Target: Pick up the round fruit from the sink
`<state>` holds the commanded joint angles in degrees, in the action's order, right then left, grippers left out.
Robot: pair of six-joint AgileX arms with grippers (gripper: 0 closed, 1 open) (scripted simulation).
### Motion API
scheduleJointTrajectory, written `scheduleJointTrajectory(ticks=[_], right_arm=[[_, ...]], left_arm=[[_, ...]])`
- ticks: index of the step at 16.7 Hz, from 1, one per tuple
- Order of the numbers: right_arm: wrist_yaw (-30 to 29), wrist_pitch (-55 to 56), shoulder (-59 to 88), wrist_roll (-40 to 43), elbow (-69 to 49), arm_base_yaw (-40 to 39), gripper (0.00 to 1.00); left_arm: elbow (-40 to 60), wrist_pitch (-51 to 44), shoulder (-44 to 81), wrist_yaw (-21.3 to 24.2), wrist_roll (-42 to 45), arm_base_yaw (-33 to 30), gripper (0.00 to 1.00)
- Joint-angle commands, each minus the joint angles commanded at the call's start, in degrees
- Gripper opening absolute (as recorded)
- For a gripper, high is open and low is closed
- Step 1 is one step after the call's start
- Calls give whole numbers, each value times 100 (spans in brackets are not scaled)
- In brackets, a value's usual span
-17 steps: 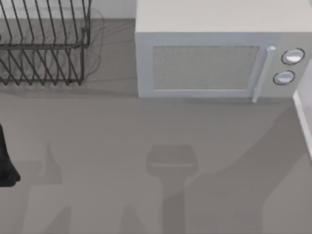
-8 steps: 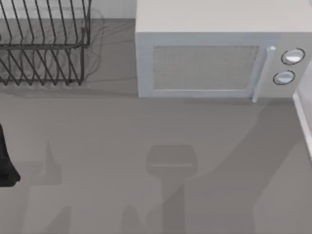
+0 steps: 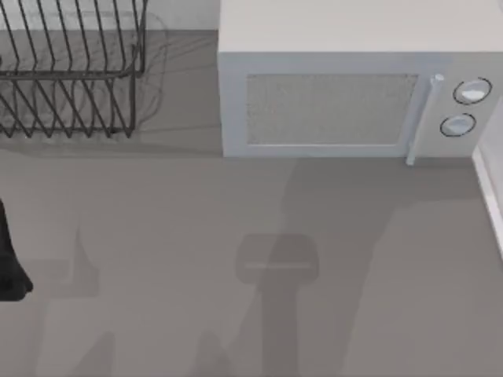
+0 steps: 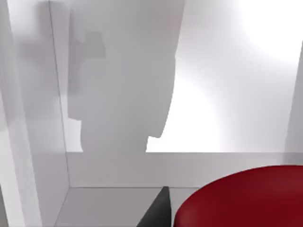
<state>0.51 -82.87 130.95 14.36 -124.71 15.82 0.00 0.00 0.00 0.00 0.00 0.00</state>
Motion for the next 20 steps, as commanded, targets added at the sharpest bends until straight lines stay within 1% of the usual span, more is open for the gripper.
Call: scheduleJointTrajectory(ticks=[2, 4, 10, 12, 16, 20], right_arm=[[1, -505, -154, 0, -444, -2, 0], [2, -766, -253, -1, -691, -4, 0], [6, -792, -265, -20, -712, -30, 0], [11, -810, -359, -180, -592, -198, 0], [23, -843, -806, -1028, 8, -1081, 0], [20, -716, -1353, -2337, 839, -2421, 0]], left_arm=[[0, 0, 0, 0, 0, 0, 100], [0, 0, 0, 0, 0, 0, 100], [0, 0, 0, 0, 0, 0, 100], [0, 0, 0, 0, 0, 0, 100], [0, 0, 0, 0, 0, 0, 100], [0, 0, 0, 0, 0, 0, 100]])
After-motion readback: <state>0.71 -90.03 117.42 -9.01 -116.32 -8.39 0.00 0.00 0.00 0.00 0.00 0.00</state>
